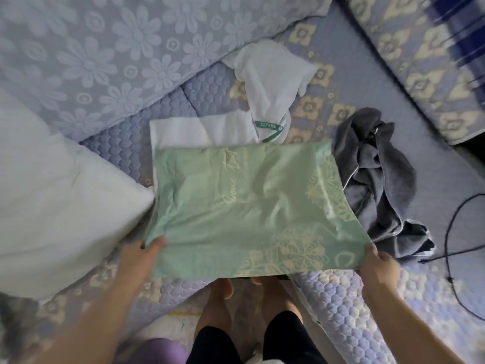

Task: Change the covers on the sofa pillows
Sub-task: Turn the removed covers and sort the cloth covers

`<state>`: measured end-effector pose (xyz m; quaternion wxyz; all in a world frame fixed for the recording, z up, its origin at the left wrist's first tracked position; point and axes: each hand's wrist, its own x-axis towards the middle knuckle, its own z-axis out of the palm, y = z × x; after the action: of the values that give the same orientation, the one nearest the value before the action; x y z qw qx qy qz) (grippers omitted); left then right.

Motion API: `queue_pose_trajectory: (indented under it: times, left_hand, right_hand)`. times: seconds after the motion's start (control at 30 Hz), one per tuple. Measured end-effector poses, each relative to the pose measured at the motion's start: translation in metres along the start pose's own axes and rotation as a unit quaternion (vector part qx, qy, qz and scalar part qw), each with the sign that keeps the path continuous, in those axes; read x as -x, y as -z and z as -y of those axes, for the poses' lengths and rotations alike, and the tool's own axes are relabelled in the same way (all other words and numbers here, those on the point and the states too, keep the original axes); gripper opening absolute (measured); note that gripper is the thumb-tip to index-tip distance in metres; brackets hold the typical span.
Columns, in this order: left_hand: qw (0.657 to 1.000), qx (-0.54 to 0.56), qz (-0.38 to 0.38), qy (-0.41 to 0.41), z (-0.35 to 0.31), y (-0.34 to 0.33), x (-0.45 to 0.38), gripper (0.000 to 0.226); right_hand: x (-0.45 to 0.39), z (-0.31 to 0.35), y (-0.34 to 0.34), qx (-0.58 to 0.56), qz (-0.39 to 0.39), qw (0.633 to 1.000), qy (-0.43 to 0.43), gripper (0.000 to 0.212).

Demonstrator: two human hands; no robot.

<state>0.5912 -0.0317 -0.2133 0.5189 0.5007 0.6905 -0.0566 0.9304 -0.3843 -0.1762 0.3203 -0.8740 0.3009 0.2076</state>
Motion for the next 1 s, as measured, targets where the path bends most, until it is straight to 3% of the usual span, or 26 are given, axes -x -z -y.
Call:
queue_pose_trajectory:
  times: [0.03, 0.1, 0.17, 0.27, 0.33, 0.4, 0.47, 0.53, 0.57, 0.6, 0.67, 0.73, 0.77, 0.8, 0.9, 1.0]
  left_hand:
    - [0.99, 0.138, 0.0, 0.026, -0.016, 0.006, 0.013, 0.054]
    - [0.919, 0.377, 0.087, 0.078, -0.058, 0.021, 0.05, 0.043]
    - [0.871, 0.459, 0.16, 0.074, -0.102, 0.043, 0.093, 0.034]
    - [0.854, 0.494, 0.164, 0.025, -0.145, 0.084, 0.139, 0.02]
    - [0.848, 0.512, 0.132, 0.031, -0.158, 0.1, 0.147, 0.01]
    - [0.86, 0.497, 0.094, 0.061, -0.165, 0.112, 0.149, 0.011]
    - [0.879, 0.463, 0.061, 0.095, -0.17, 0.114, 0.16, 0.012]
    - [0.89, 0.442, 0.047, 0.106, -0.157, 0.113, 0.155, 0.013]
    - [0.895, 0.437, 0.046, 0.08, -0.14, 0.113, 0.136, 0.011]
    - [0.874, 0.476, 0.072, 0.06, -0.131, 0.108, 0.121, 0.012]
    - [0.861, 0.494, 0.109, 0.042, -0.137, 0.107, 0.121, 0.022]
    - [0.867, 0.488, 0.103, -0.014, -0.178, 0.106, 0.18, 0.01]
    - [0.871, 0.47, 0.128, -0.059, -0.199, 0.106, 0.212, 0.014]
    - [0.878, 0.442, 0.157, -0.092, -0.214, 0.101, 0.233, 0.018]
    - [0.879, 0.381, 0.242, -0.153, -0.235, 0.088, 0.277, 0.019]
    - [0.883, 0.354, 0.26, -0.162, -0.246, 0.073, 0.311, 0.012]
  right_hand:
    - [0.011, 0.013, 0.007, -0.009, 0.007, 0.999, 0.034, 0.051]
    - [0.05, 0.058, 0.024, -0.029, 0.029, 0.995, 0.086, 0.054]
    - [0.09, 0.111, 0.046, -0.098, 0.06, 0.987, 0.113, 0.051]
    - [0.118, 0.175, 0.079, -0.24, 0.14, 0.955, 0.101, 0.025]
    - [0.123, 0.2, 0.095, -0.274, 0.18, 0.943, 0.063, 0.012]
    - [0.118, 0.203, 0.112, -0.181, 0.175, 0.963, 0.091, 0.005]
    - [0.109, 0.187, 0.12, -0.086, 0.175, 0.975, 0.105, 0.013]
    - [0.109, 0.162, 0.123, -0.048, 0.157, 0.986, 0.029, 0.014]
    - [0.114, 0.154, 0.121, -0.086, 0.166, 0.982, -0.017, 0.013]
    - [0.116, 0.147, 0.12, -0.121, 0.174, 0.977, -0.03, 0.017]
    - [0.125, 0.158, 0.119, -0.274, 0.195, 0.941, -0.034, 0.031]
    - [0.14, 0.191, 0.118, -0.433, 0.249, 0.862, -0.08, 0.035]
    - [0.154, 0.208, 0.117, -0.461, 0.266, 0.845, -0.056, 0.029]
    - [0.178, 0.226, 0.118, -0.429, 0.281, 0.858, 0.009, 0.021]
    - [0.289, 0.251, 0.114, -0.24, 0.317, 0.889, 0.226, 0.021]
    - [0.374, 0.229, 0.084, -0.116, 0.321, 0.875, 0.344, 0.019]
